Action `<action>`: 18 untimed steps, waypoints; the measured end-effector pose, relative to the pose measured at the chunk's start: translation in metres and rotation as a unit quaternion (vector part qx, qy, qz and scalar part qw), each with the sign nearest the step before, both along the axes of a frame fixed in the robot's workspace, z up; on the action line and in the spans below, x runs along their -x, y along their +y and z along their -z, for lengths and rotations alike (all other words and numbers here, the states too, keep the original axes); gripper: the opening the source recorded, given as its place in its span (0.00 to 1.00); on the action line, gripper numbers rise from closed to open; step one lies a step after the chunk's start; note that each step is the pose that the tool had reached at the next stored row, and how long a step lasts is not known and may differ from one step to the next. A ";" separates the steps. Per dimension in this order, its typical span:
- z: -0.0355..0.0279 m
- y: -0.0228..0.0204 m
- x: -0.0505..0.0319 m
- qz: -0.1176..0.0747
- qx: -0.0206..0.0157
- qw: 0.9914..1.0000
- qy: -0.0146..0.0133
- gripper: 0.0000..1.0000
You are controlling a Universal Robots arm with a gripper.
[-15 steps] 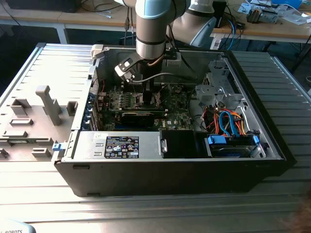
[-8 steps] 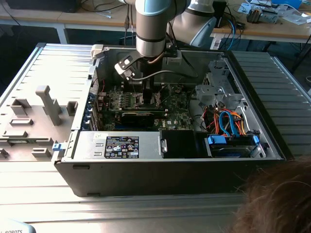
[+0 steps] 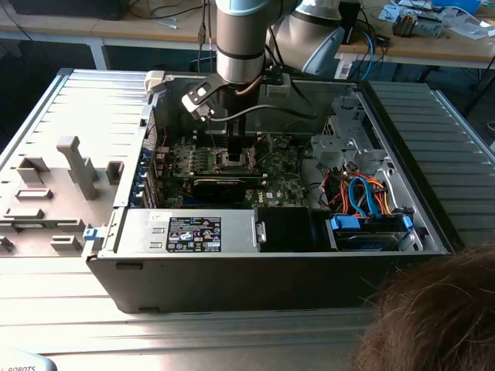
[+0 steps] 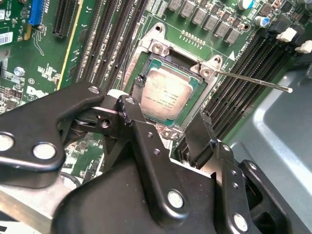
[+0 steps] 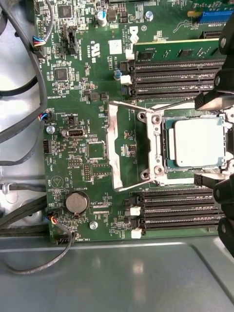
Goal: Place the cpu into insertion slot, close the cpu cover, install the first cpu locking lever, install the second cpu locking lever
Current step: 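Place the cpu into insertion slot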
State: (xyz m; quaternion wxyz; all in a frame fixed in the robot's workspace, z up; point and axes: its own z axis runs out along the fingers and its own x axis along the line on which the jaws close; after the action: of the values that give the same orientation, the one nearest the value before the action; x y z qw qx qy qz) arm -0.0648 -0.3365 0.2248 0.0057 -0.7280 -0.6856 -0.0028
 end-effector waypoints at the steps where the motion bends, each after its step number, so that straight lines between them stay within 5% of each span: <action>1: 0.0000 0.0001 0.0000 0.000 0.000 1.000 0.000 0.62; 4: -0.0005 0.0001 0.0000 0.000 0.000 1.000 0.000 0.61; 13: -0.0018 0.0001 0.0000 0.000 0.000 1.000 0.000 0.11; 18: -0.0026 0.0002 -0.0008 0.000 0.000 1.000 0.001 0.11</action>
State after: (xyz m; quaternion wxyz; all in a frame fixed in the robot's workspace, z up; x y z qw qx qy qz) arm -0.0640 -0.3363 0.2274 0.0060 -0.7280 -0.6856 -0.0023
